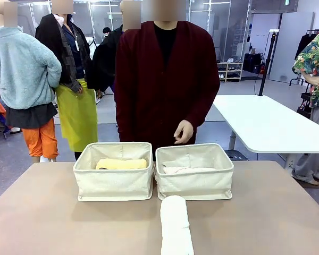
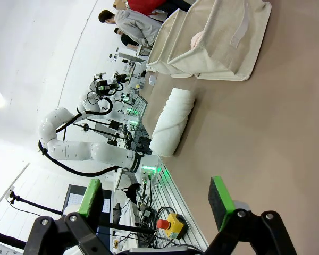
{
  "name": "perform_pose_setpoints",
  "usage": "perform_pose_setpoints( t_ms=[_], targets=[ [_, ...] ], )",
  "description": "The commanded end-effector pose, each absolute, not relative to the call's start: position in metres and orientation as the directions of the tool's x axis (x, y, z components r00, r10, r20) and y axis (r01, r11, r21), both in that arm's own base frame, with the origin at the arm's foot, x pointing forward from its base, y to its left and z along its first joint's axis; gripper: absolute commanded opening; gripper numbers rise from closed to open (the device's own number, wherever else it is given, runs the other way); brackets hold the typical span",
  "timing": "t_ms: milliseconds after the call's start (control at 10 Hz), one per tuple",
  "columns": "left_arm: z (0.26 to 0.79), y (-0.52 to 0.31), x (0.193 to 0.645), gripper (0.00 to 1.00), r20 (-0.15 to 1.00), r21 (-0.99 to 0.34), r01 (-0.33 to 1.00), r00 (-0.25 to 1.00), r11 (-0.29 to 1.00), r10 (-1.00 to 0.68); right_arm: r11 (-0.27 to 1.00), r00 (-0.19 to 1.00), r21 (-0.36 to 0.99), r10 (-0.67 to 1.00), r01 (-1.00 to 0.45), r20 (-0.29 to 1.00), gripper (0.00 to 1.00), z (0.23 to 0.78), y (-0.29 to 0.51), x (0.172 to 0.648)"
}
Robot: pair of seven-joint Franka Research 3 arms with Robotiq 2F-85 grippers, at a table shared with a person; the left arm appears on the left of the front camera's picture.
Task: Divide the towels into two baskets.
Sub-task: Pick up one hotel-folded towel from the bottom of the table and place it in the Fabric basket indicated by the person.
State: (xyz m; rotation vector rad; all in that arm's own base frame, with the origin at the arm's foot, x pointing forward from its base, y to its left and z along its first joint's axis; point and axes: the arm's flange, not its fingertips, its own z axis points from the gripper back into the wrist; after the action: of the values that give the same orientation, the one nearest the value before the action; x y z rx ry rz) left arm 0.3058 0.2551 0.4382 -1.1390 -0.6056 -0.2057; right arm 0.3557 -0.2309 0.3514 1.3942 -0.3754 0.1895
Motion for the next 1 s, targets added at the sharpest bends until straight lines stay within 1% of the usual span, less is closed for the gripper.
perform_pose_setpoints(
  t_ms=[0, 400, 500, 600, 700, 800, 900],
  targets=[
    [0.443, 0.255, 0.299, 1.00, 0.553, -0.781, 0.457, 0.823, 0.426, 0.131, 0.173, 0.921, 0.916, -0.086, -0.361, 0.380, 1.00, 0.354, -0.229, 0.354],
    [0.443, 0.255, 0.299, 1.00, 0.553, -0.781, 0.457, 0.823, 0.426, 0.131, 0.173, 0.926, 0.921, -0.089, -0.348, 0.366, 1.00, 0.351, -0.231, 0.356],
    [0.443, 0.255, 0.299, 1.00, 0.553, -0.781, 0.457, 0.823, 0.426, 0.131, 0.257, 0.935, 0.909, -0.047, -0.328, 0.351, 1.00, 0.365, -0.202, 0.362],
    [0.443, 0.255, 0.299, 1.00, 0.553, -0.781, 0.457, 0.823, 0.426, 0.131, 0.285, 0.934, 0.896, -0.004, -0.342, 0.357, 1.00, 0.379, -0.163, 0.376],
    [0.443, 0.255, 0.299, 1.00, 0.553, -0.781, 0.457, 0.823, 0.426, 0.131, 0.353, 0.948, 0.885, 0.017, -0.302, 0.317, 1.00, 0.386, -0.125, 0.384],
    [0.443, 0.255, 0.299, 1.00, 0.553, -0.781, 0.457, 0.823, 0.426, 0.131, 0.399, 0.958, 0.874, 0.042, -0.276, 0.283, 1.00, 0.387, -0.084, 0.388],
    [0.443, 0.255, 0.299, 1.00, 0.553, -0.781, 0.457, 0.823, 0.426, 0.131, 0.468, 0.964, 0.850, 0.014, -0.242, 0.266, 1.00, 0.382, -0.046, 0.388]
  ],
)
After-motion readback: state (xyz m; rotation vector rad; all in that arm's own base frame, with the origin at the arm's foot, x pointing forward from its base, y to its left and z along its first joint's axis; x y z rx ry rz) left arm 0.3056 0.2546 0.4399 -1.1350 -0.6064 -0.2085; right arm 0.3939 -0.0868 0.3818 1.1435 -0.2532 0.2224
